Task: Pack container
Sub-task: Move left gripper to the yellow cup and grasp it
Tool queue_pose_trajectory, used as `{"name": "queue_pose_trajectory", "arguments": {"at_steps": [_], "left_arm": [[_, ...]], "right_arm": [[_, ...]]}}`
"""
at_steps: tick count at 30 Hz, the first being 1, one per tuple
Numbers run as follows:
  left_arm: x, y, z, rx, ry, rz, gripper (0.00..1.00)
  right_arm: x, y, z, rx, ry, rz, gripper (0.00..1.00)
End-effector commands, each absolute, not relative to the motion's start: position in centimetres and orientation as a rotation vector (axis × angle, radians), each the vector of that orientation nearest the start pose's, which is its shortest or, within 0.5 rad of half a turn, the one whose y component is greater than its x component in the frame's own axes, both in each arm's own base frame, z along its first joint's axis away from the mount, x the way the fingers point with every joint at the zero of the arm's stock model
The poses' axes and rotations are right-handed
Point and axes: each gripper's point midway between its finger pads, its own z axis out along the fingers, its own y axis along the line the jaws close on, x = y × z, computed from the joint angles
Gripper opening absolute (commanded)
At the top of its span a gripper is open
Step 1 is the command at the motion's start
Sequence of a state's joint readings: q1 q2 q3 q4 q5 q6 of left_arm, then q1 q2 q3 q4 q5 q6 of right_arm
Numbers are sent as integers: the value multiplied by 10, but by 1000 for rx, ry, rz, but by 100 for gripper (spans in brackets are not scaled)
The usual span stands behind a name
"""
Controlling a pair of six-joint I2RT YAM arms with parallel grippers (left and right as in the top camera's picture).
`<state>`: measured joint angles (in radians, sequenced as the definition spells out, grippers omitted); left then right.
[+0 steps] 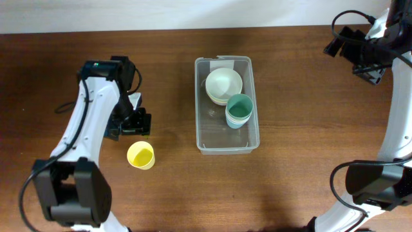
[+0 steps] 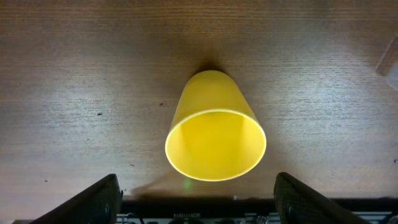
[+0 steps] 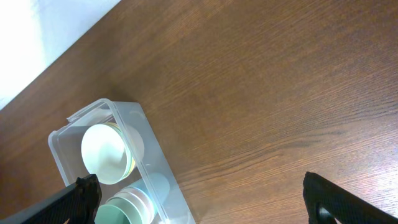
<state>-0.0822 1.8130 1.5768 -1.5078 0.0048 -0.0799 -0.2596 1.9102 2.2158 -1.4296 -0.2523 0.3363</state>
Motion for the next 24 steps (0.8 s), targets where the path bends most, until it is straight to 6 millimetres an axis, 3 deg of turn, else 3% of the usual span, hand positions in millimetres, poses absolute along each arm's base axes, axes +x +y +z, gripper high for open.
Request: {"name": "queue_pose_trajectory", "arguments": {"at_steps": [1, 7, 16, 20, 24], "left_arm": [[280, -25, 139, -72, 3260, -5, 80], [265, -21, 132, -115, 3204, -1, 81], [248, 4, 74, -343, 3216, 3, 81], [249, 9, 69, -380, 3204, -15, 79], [255, 10, 68, -372, 3177, -13, 70]], "right_arm": [[424, -70, 279, 711, 2579, 359, 99], [424, -70, 279, 711, 2579, 359, 99], [424, -70, 279, 711, 2579, 359, 99], [424, -70, 279, 711, 2579, 359, 99], [424, -70, 279, 711, 2579, 359, 99]]}}
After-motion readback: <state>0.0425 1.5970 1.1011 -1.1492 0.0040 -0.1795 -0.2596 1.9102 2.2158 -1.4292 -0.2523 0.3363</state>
